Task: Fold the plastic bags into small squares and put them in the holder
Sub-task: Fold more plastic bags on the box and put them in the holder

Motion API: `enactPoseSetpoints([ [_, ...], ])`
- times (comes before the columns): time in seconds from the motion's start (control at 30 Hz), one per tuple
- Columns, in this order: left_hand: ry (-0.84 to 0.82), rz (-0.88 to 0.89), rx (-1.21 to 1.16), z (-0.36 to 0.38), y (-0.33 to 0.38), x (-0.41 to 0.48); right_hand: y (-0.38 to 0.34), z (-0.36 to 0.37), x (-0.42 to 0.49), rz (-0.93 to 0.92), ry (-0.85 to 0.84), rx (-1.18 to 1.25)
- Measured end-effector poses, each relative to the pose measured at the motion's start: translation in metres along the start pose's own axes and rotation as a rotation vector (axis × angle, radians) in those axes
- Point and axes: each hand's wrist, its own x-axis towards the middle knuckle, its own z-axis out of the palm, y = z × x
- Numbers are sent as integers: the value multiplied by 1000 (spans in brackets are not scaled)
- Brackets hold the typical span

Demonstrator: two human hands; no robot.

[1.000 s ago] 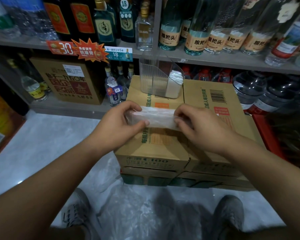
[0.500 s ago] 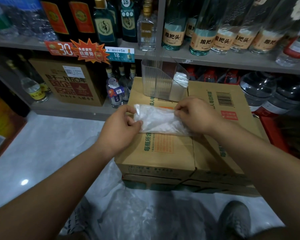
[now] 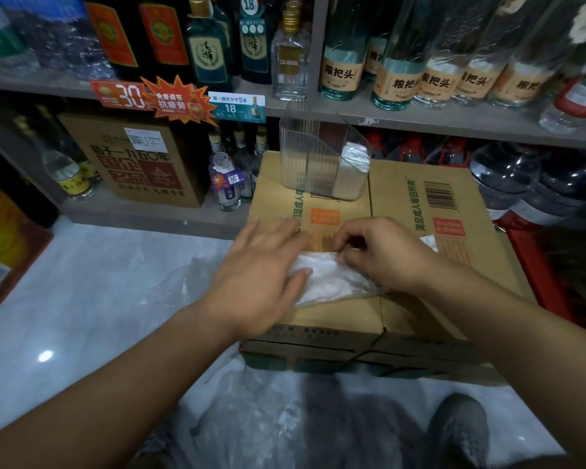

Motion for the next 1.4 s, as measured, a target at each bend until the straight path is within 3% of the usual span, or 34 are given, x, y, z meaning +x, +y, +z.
enactPoseSetpoints([
  [0.1,-204,-22,91,19,1,-8,-5,6,-11,8,114,-131],
  [0.2,-235,-44,97,28,-2,-10,-24,22,-33,-6,222,-249],
  [0.4,-286,-39,187,28,1,-13,-22,48,-58,40,-140,-410],
  [0.67,-296,-44,189,28,0,-12,11,28,-70,136,-171,-367],
  [0.83,-254,-51,72,24,-2,-11,6,24,-72,-232,178,-279],
  [1.03,61,-42,-254,22,-7,-11,6,32,-65,-303,54,-211],
  [1.13,187,98,-152,16,-3,-13,8,33,-62,-305,81,-192],
  [1.23,109,176,-62,13,1,-17,7,35,-61,-299,97,-186],
  [1.4,-80,103,-38,11,-2,-20,10,27,-61,-298,67,-183],
])
